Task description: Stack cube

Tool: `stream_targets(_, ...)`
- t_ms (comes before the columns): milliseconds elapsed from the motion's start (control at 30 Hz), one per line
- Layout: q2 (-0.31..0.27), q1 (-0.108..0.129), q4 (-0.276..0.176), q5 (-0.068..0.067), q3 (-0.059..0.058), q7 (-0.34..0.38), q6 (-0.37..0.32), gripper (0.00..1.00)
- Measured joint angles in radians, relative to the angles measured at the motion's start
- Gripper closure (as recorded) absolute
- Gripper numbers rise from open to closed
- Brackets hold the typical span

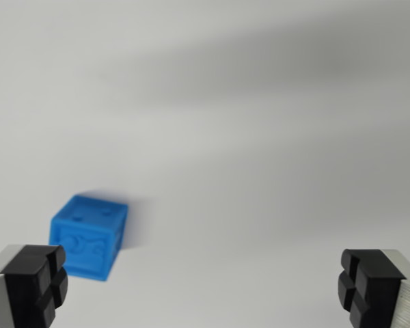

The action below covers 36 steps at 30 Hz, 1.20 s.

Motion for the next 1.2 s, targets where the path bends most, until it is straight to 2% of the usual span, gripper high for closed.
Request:
stream_targets(400, 0.009, 0.049, -0.064, 0.000, 0.033, 0.137, 0.079, 0.00)
stream_targets(767, 0.034, 0.097, -0.105, -0.001, 0.059, 0.263, 0.149, 0.00)
stream_targets(967, 0.054, 0.128, -0.121, -0.006, 0.071, 0.340, 0.188, 0.00)
stream_targets(1200, 0.085, 0.172, -0.137, -0.019, 0.082, 0.441, 0.237, 0.00)
